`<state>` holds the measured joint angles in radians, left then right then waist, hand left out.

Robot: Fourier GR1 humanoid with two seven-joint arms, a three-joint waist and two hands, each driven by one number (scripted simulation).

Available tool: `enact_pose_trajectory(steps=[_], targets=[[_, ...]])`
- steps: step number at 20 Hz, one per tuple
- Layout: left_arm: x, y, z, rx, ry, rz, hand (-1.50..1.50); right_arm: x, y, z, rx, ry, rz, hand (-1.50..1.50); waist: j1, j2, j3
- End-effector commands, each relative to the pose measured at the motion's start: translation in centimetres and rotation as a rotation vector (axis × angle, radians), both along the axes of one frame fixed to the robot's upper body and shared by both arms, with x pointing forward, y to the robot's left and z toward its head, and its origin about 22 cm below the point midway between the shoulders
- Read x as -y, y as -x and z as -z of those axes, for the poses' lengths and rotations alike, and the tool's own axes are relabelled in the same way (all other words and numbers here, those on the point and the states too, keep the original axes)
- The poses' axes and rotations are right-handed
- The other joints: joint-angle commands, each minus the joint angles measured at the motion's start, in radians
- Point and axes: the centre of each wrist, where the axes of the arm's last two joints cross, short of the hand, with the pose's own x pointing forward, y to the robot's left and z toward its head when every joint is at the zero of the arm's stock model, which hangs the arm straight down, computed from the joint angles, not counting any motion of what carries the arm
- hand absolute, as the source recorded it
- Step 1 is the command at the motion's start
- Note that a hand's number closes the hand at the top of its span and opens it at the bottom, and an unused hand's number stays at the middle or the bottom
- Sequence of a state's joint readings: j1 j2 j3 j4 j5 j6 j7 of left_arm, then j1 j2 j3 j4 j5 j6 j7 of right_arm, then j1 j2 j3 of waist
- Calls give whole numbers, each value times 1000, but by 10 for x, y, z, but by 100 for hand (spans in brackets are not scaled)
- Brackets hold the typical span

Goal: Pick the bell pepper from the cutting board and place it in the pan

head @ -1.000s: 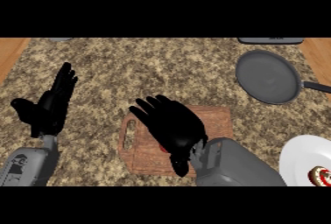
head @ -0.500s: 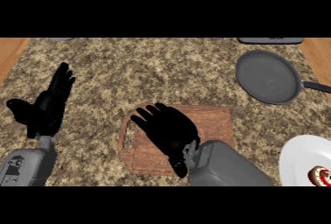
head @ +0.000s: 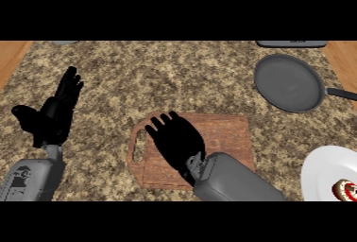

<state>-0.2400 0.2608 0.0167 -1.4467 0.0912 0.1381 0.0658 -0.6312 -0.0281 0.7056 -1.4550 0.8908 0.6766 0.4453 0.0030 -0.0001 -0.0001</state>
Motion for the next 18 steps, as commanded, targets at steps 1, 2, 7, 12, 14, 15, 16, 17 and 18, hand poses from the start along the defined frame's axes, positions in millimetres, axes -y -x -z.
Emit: enact_pose_trajectory(steps=[1, 2, 7, 12, 14, 15, 16, 17, 18], targets=[[-2, 7, 1, 2, 2, 11, 0, 0, -18, 22, -7, 96, 8, -150, 6, 1, 0], [7, -5, 0, 16, 1, -4, 0, 15, -5, 17, 25, 115, 20, -150, -4, 0, 0], [11, 9, -6, 23, -3, -11, 0, 6, -26, 28, -14, 108, 26, -150, 4, 0, 0], [-2, 6, 10, 18, -18, -15, 0, 3, -16, 47, -3, 118, 17, -150, 0, 1, 0], [-1, 13, -9, -10, 6, 5, 0, -13, -9, 52, -2, 167, 24, -150, 10, 0, 0], [-1, 10, 1, 4, -9, -1, 0, -11, -14, 47, 2, 158, 28, -150, 5, 0, 0], [-15, 5, -2, 7, 12, 2, 0, -8, -7, 58, -9, 173, 33, -150, 3, 0, 0], [3, -4, 0, 4, -19, -7, 0, 8, -17, 65, -21, 170, 16, -150, -2, 1, 0], [6, 2, -5, -1, -9, -2, 0, -7, -17, 60, -17, 177, 28, -150, 4, 1, 0]])
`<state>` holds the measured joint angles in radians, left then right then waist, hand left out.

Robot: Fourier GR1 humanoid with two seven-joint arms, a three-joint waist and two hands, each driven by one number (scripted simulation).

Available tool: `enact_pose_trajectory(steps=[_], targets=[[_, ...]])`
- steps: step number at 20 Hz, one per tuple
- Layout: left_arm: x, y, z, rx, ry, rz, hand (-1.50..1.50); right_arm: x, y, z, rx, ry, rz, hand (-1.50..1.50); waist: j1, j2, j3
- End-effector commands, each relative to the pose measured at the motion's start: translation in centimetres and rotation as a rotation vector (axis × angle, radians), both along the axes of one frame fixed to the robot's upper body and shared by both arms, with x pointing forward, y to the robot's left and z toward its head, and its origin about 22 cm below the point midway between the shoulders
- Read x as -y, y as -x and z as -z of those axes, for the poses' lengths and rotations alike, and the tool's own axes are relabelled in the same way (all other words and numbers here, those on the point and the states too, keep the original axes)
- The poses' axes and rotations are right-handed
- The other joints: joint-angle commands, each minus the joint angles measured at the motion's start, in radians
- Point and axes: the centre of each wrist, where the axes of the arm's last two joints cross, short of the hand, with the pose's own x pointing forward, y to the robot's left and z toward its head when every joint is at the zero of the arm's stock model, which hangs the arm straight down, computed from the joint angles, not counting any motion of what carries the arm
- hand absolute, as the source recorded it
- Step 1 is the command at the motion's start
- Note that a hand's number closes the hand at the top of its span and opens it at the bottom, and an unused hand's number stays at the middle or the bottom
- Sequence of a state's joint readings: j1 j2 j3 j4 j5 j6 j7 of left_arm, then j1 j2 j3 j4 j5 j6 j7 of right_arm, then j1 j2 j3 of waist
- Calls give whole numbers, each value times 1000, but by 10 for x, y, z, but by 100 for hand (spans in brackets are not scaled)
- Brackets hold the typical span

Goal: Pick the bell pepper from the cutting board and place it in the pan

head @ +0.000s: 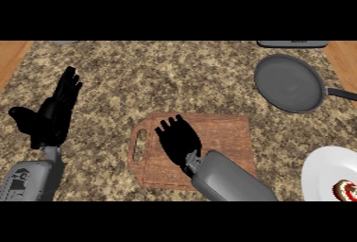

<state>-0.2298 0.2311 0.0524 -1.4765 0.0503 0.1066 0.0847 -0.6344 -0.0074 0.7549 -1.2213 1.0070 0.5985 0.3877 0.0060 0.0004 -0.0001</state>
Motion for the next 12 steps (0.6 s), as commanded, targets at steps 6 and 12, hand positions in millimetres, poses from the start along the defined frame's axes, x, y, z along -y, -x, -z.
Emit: enact_pose_trajectory(steps=[6, 12], targets=[[-14, -9, 16, -21, 8, 6, 0, -5, 11, 18, -50, 54, -4, -150, -2, 0, 0], [-12, -10, 5, -12, 3, -9, 0, 0, -11, 25, -68, 45, -146, 150, -2, 1, 0]])
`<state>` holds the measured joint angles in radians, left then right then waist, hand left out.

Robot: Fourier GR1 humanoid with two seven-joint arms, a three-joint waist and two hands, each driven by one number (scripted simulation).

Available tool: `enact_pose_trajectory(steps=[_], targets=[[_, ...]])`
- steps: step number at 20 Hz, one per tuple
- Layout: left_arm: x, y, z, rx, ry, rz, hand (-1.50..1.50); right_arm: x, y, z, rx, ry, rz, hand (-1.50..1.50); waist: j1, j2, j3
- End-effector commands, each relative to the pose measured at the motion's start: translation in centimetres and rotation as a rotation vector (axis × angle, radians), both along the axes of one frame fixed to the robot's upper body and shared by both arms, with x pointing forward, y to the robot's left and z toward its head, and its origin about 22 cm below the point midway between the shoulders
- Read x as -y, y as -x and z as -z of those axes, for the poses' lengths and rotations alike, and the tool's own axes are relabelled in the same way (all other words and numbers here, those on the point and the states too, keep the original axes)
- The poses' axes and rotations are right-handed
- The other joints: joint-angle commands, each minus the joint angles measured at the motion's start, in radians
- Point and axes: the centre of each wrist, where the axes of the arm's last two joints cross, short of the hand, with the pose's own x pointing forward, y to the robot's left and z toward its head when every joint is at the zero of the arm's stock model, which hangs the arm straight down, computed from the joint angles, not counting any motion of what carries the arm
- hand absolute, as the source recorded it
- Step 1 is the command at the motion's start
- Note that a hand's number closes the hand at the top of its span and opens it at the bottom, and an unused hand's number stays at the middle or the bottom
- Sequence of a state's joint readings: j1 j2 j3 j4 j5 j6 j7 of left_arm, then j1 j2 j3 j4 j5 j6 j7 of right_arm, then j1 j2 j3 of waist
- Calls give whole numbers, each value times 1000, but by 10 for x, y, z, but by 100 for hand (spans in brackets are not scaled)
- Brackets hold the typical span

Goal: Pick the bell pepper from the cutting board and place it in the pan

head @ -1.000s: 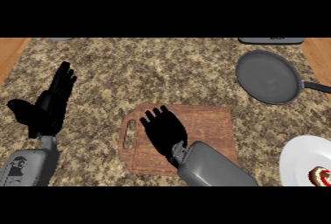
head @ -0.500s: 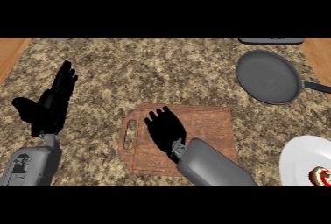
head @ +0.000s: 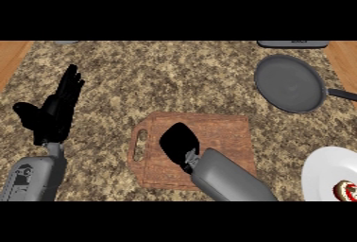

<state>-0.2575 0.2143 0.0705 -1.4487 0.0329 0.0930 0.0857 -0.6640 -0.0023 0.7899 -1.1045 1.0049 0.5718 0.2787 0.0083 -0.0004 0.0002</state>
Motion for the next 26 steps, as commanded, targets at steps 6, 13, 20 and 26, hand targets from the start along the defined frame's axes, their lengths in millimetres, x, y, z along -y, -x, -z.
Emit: enact_pose_trajectory(steps=[6, 13, 20, 26], targets=[[-3, 12, 10, -9, 12, 7, 0, 8, 3, 20, -11, -16, -56, 150, -5, 1, 0], [-16, 6, -2, 0, 2, -19, 0, 46, -8, 15, 36, -243, 337, 150, -29, -1, 1], [-4, 4, -4, -7, 4, -24, 0, 44, 15, -35, 362, -548, 540, 150, -32, -8, 0], [-9, 3, 4, 7, 23, 1, 0, 65, 19, -76, 550, -719, 613, 150, -21, -1, -1]])
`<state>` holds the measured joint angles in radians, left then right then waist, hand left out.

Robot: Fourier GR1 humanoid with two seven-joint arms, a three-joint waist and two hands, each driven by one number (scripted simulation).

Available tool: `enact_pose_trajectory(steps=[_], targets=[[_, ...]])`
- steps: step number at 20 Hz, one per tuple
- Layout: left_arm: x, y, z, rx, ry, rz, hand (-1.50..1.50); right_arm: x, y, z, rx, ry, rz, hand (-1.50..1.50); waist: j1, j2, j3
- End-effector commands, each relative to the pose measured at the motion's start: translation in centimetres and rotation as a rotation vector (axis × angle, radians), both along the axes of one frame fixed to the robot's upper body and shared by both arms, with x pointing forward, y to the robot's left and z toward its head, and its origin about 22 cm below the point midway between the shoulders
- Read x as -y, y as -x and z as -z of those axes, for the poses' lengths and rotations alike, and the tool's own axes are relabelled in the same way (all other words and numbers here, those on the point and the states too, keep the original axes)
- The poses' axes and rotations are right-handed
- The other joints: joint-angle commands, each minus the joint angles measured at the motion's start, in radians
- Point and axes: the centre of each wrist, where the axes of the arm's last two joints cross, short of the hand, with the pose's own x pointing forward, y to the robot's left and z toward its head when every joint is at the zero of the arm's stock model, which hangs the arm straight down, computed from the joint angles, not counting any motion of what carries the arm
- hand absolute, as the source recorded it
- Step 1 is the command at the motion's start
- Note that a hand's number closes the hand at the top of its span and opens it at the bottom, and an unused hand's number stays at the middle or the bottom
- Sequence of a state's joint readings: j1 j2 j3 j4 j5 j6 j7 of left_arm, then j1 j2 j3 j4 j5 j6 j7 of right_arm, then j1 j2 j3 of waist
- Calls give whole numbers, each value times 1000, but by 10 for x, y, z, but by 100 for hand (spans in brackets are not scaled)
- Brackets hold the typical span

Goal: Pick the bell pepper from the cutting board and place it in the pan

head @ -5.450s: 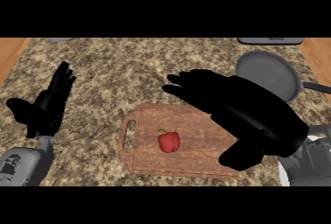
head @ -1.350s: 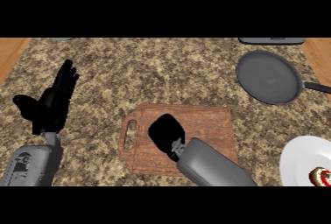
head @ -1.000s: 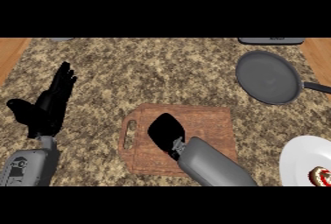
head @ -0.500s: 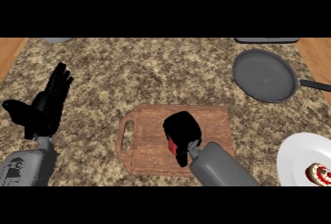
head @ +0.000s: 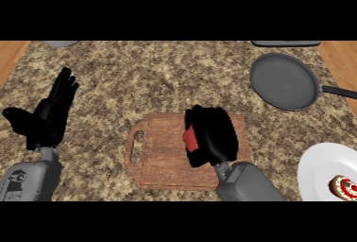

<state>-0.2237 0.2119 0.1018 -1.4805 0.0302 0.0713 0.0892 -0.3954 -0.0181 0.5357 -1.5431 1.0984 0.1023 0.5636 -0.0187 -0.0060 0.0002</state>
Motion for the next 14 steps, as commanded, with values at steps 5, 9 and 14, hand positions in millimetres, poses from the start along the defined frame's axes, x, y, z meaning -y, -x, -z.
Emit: enact_pose_trajectory(steps=[5, 9, 14], targets=[[5, -9, 4, 7, 0, -10, 0, 47, 11, -60, 189, -174, 155, 150, 7, 4, -1], [12, -3, -1, -2, 8, 19, 0, 97, -35, -54, 229, -324, 255, 150, 21, 8, 0], [19, -7, -1, 10, 3, 11, 0, 142, -66, -62, 227, -512, 307, 150, 23, 10, 0]])
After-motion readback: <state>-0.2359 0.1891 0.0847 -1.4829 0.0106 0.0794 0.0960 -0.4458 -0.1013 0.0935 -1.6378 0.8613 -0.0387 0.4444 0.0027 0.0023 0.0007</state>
